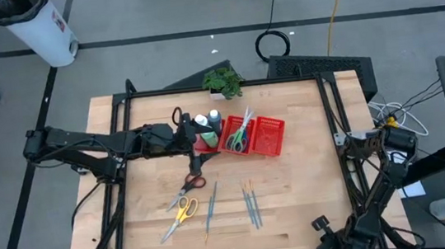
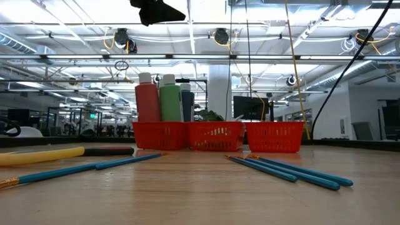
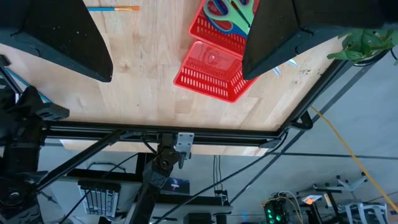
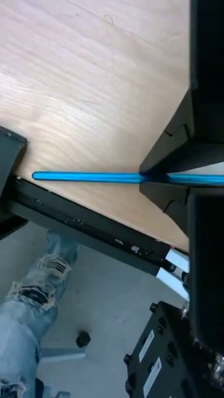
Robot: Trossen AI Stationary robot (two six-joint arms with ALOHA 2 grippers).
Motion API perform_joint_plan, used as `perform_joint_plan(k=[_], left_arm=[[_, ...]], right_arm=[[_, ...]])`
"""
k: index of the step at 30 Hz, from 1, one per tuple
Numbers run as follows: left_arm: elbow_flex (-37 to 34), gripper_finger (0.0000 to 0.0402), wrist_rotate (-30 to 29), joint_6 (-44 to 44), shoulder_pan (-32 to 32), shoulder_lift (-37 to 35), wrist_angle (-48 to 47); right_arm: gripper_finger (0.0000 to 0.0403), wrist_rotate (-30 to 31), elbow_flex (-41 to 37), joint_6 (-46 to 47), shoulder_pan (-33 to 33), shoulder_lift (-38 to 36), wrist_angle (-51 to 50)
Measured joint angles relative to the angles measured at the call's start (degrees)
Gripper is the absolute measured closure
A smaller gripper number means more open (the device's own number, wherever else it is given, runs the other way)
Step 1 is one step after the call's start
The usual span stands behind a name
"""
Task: Pick & Place Paint Supplies
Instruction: Put the blue paint brush into the right red bin
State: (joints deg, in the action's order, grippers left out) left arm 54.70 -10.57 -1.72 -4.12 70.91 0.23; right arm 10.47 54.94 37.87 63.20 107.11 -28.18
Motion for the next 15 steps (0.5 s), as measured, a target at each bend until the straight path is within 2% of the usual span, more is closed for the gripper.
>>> perform_joint_plan(k=[4,5,8,10,15], left_arm=[[0.0,0.0036,0.0,0.0,0.0,0.0,0.0],[0.0,0.0036,0.0,0.0,0.0,0.0,0.0],[0.0,0.0036,0.0,0.0,0.0,0.0,0.0],[0.0,0.0036,0.0,0.0,0.0,0.0,0.0],[0.0,0.0036,0.0,0.0,0.0,0.0,0.0]], right_arm=[[0.0398,-0.5,-0.6,-3.0,-3.0,-1.9,0.5],[0.0398,0.7,-0.8,-3.4,-3.4,-3.1,0.4],[0.0403,9.3,-0.9,-4.8,-4.8,-8.2,2.1],[0.0402,13.6,-1.7,-5.0,-5.4,-11.8,-0.9],[0.0401,17.5,-2.5,-4.9,-8.2,-21.7,5.2]])
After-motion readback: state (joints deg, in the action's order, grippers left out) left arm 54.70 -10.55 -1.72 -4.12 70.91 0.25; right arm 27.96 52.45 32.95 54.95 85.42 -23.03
